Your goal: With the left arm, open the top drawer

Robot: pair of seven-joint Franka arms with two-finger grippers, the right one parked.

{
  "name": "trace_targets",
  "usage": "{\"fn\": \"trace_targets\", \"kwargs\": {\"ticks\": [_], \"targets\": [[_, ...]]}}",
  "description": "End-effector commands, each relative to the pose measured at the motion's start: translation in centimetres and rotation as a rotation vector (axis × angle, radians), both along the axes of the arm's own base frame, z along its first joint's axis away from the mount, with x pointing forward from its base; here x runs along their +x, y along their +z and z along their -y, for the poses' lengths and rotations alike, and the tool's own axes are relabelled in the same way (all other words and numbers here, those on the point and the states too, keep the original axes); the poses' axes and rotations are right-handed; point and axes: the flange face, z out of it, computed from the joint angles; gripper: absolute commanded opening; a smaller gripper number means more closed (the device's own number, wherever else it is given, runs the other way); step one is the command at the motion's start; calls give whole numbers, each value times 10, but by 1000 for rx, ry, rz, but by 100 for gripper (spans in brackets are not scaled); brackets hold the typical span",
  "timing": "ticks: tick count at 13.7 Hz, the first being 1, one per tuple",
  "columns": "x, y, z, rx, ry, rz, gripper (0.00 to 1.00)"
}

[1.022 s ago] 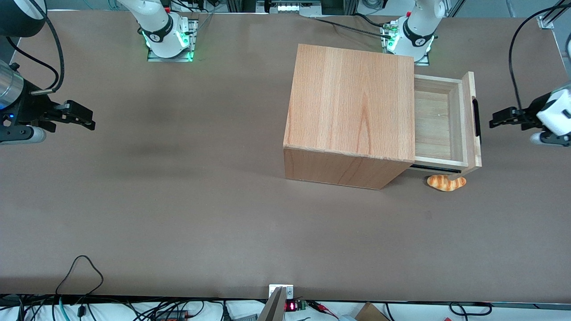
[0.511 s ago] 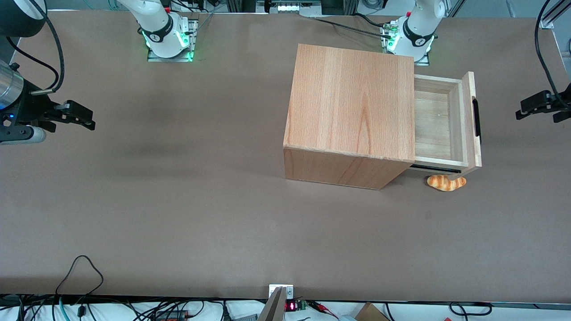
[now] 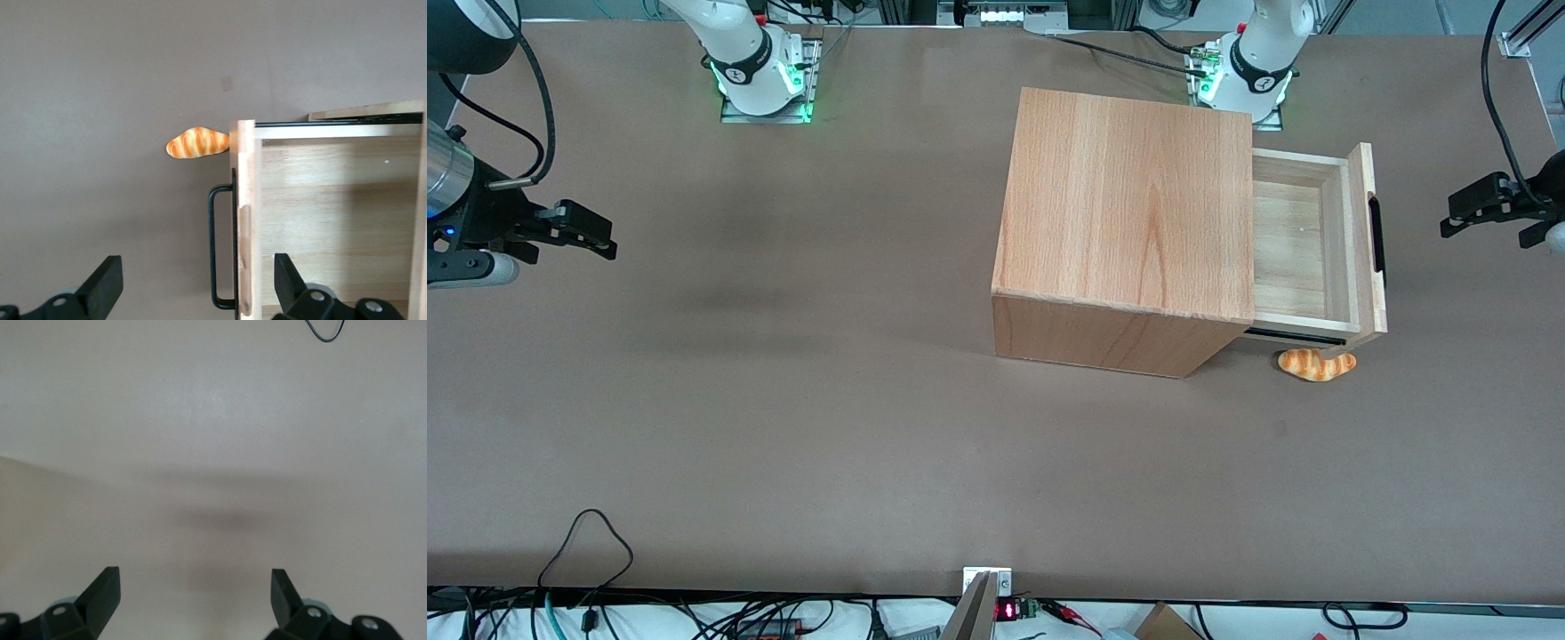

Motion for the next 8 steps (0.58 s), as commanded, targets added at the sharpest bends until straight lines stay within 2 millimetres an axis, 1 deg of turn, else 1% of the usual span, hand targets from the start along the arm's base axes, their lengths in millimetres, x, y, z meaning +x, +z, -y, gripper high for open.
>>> {"fn": "trace_targets", "kwargs": {"ticks": [1, 2, 3, 6, 8], "targets": [[-1, 16, 16, 24, -22, 4, 100], [-3, 22, 19, 24, -26, -1, 100], [-5, 22, 25, 23, -37, -14, 100], [-9, 27, 29, 22, -42, -19, 100], [-11, 31, 36, 25, -37, -14, 100]]}}
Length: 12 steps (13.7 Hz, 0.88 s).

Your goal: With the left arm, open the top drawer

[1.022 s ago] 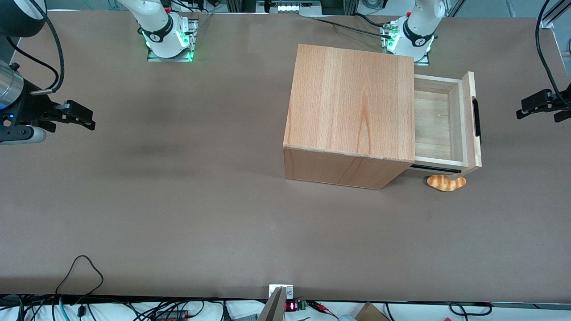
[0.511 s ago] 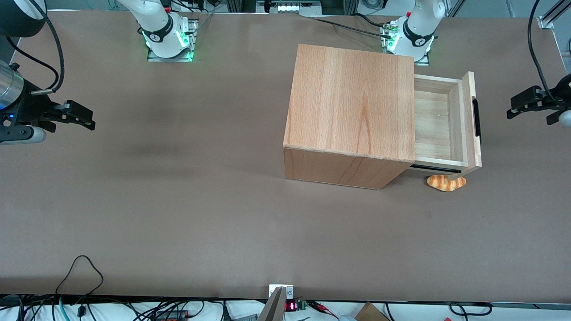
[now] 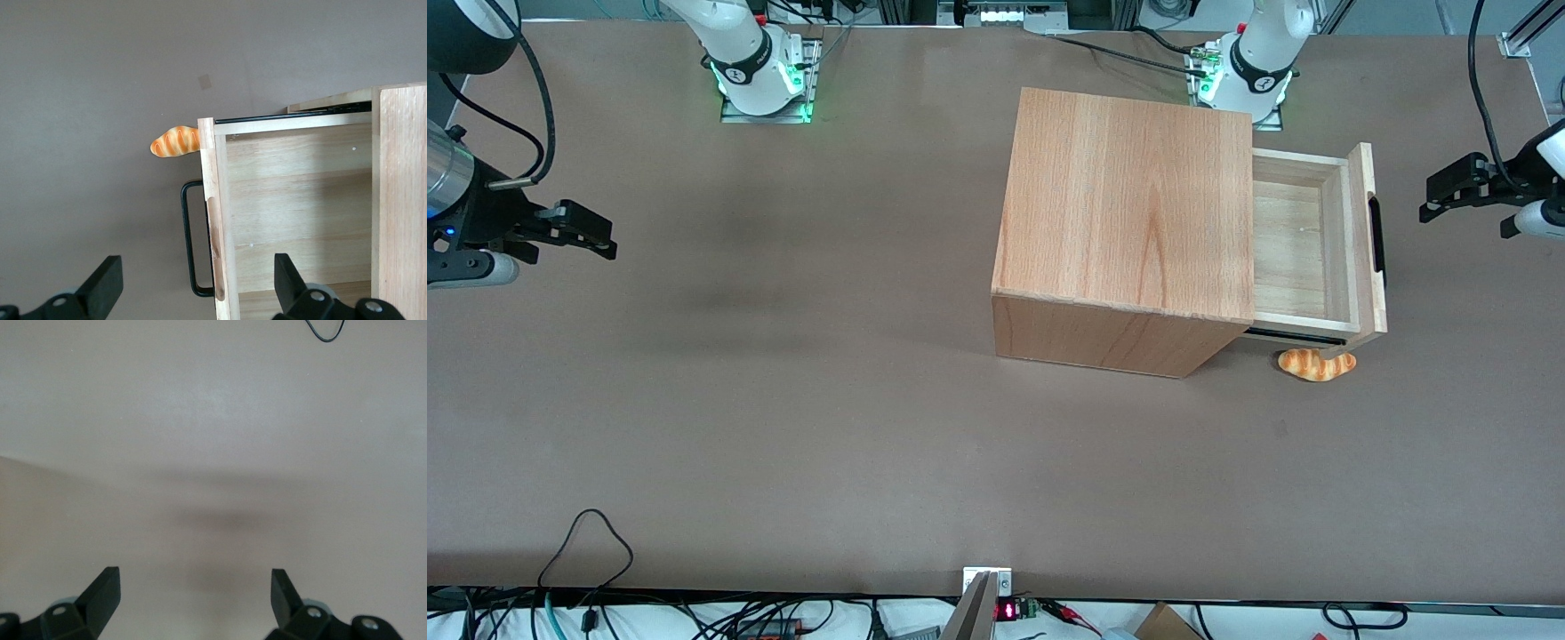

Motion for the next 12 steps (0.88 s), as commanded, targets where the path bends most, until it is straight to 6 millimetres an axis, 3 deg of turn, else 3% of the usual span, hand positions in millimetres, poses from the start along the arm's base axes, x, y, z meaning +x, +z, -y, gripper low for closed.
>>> {"fn": "trace_targets", "kwargs": {"ticks": [1, 5, 9, 12], "targets": [[-8, 13, 9, 24, 23, -2, 100], [-10, 15, 4, 23, 43, -7, 100], [-12, 38, 0, 36, 105, 2, 100], [-12, 40, 0, 35, 95, 5, 100]]}}
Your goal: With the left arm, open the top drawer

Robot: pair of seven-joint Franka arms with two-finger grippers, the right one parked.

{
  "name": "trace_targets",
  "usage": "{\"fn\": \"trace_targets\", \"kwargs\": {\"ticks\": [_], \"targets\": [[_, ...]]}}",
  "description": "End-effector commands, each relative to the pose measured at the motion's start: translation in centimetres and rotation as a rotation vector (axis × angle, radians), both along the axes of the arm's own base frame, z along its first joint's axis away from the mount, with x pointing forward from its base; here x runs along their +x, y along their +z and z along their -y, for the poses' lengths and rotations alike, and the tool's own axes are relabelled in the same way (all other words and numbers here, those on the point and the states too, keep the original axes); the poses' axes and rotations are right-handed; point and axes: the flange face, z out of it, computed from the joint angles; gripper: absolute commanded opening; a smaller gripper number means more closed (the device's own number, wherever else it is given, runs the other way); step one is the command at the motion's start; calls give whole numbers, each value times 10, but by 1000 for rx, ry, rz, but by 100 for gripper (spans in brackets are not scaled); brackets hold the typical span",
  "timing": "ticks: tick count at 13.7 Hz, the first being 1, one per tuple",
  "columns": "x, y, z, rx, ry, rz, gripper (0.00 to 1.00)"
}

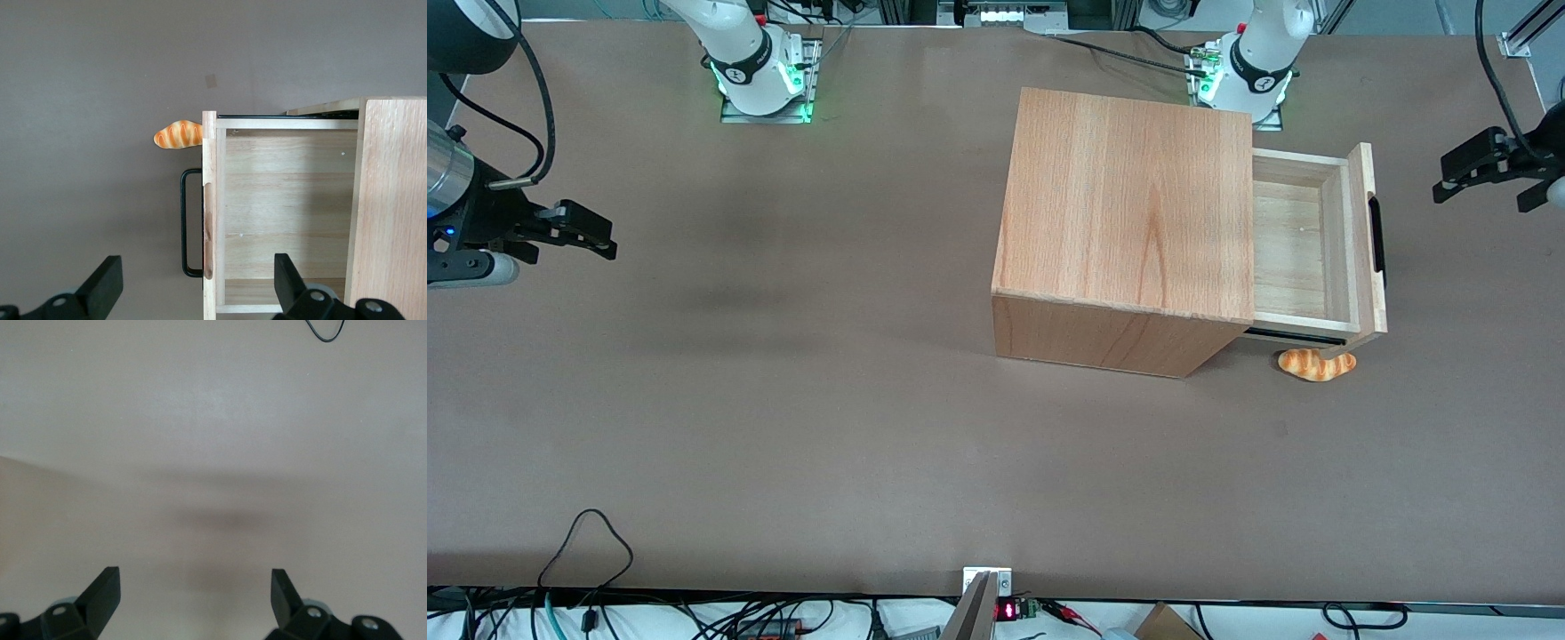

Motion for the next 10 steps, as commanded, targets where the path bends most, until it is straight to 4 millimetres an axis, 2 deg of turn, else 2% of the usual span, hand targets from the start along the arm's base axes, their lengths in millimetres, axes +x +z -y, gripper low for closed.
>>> {"fn": "trace_targets", "kwargs": {"ticks": [1, 10], "targets": [[0, 6, -1, 32, 4, -6, 100], [-1, 8, 3, 32, 2, -3, 100]]}}
